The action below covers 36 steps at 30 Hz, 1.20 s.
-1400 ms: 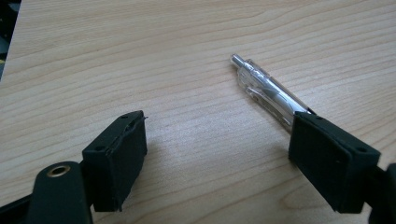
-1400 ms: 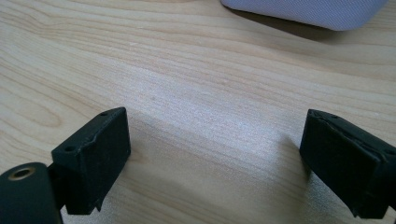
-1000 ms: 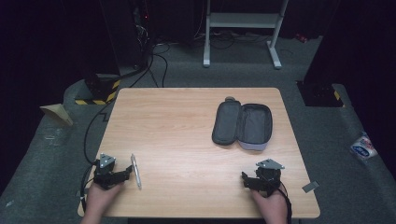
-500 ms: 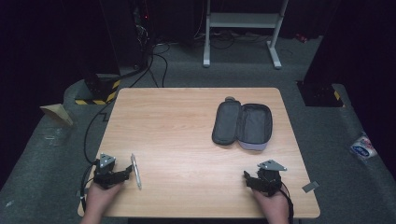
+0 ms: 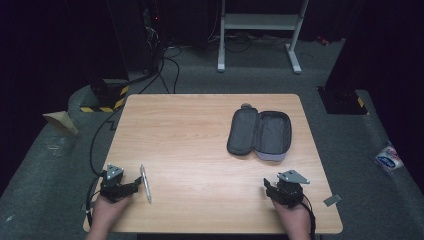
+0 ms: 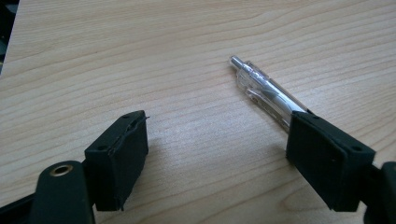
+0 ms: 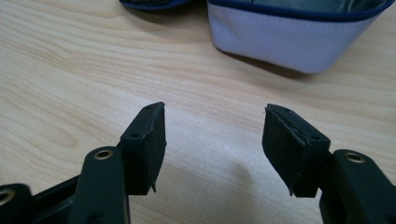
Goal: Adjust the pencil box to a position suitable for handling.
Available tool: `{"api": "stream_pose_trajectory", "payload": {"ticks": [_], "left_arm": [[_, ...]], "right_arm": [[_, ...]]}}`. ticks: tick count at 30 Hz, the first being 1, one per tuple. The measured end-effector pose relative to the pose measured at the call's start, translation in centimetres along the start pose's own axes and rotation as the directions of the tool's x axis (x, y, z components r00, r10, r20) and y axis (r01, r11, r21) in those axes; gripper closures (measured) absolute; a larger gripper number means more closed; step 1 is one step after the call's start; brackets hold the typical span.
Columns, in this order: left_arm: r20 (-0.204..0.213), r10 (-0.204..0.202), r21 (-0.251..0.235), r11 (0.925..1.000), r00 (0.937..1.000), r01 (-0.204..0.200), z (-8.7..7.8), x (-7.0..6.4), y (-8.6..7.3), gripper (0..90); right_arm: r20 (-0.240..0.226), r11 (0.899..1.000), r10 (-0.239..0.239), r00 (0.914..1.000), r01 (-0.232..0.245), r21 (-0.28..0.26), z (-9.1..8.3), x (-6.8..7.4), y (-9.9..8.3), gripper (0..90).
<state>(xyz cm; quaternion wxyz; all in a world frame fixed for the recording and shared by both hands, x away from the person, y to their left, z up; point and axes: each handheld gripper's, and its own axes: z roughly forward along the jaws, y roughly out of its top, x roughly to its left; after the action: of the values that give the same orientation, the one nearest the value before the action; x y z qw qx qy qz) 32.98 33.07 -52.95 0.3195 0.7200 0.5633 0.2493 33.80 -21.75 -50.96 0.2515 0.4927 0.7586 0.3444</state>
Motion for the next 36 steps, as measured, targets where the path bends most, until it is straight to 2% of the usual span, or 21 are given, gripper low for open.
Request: {"api": "stream_pose_trajectory", "payload": {"ticks": [4,9,14,26,36], "left_arm": [[0.001,0.002,0.001,1.0000,1.0000,-0.002,0.0,0.0,0.0,21.0],[0.002,0.005,0.004,1.0000,1.0000,-0.005,0.0,0.1,0.0,21.0],[0.002,0.005,0.001,1.0000,1.0000,-0.005,0.0,0.0,0.0,21.3],[0.002,0.004,0.000,1.0000,1.0000,-0.004,-0.1,0.0,-0.1,22.0],[0.002,0.006,0.002,1.0000,1.0000,-0.006,-0.1,0.0,-0.1,22.0]], "right_arm": [[0.006,1.000,-0.001,1.0000,0.001,-0.016,-0.2,-0.3,0.5,42.6],[0.019,0.999,0.021,0.9996,-0.020,-0.037,-0.3,-1.3,1.6,45.6],[0.035,0.997,0.051,0.9981,-0.049,-0.055,-0.1,-2.6,3.0,45.7],[0.073,0.995,0.053,0.9959,-0.046,-0.091,0.8,-4.0,6.3,44.7],[0.133,0.993,0.080,0.9879,-0.068,-0.092,2.2,-5.8,8.6,42.1]]}}
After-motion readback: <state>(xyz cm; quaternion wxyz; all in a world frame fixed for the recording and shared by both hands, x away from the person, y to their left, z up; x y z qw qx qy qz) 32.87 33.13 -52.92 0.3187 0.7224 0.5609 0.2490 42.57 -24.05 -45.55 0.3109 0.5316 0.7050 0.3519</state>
